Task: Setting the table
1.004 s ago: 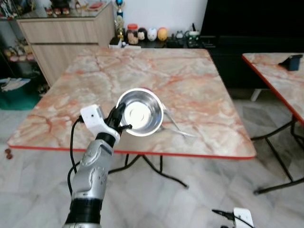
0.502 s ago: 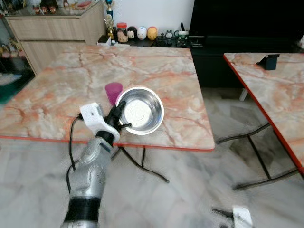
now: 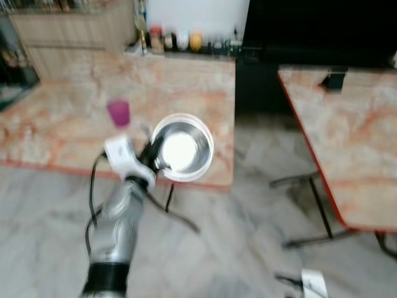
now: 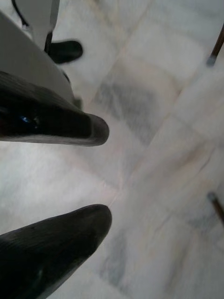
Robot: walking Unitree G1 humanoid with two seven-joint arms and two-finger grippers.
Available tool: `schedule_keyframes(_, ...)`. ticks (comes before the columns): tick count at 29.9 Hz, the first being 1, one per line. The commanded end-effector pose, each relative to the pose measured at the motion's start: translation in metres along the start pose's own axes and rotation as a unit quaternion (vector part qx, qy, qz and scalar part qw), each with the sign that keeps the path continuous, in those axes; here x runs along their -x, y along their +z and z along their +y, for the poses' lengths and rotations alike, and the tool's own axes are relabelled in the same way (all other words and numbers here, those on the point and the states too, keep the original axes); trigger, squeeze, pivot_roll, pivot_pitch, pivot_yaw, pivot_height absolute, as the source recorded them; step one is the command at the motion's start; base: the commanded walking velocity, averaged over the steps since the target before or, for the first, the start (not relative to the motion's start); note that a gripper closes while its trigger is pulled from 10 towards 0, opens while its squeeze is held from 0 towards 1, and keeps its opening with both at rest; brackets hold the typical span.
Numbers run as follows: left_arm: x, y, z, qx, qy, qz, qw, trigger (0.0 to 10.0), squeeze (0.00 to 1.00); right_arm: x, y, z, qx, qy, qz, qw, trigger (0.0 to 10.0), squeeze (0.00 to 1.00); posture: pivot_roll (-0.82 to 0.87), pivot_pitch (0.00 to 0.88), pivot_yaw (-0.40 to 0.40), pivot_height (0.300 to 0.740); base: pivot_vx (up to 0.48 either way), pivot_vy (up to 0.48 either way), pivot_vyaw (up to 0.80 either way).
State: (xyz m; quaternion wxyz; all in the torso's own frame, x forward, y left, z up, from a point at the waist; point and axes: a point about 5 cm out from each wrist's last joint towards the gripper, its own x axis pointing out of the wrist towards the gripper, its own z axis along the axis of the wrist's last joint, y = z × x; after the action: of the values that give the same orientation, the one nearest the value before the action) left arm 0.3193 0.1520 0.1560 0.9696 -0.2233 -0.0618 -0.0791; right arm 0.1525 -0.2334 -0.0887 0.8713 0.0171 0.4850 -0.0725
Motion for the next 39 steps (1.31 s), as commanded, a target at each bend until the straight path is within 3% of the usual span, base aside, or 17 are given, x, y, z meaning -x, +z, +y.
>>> schedule_keyframes(1, -0.0041, 0.0023, -0.0103, 0.002, -0.017, -0.004, 1.000, 10.0, 0.00, 0.0004, 0.0013, -0.0043, -0.003, -0.006, -0.003, 1.000, 10.0, 0.00, 0.08, 0.000, -0.017, 0.727, 0.000, -0.409, 0.00)
schedule_keyframes(39, -0.0046, 0.0015, -0.0111, -0.001, -0.017, -0.003, 1.000, 10.0, 0.00, 0.0000, 0.0041, -0.0045, -0.012, -0.009, -0.008, 1.000, 10.0, 0.00, 0.08, 0.000, -0.023, 0.727, 0.000, -0.408, 0.00)
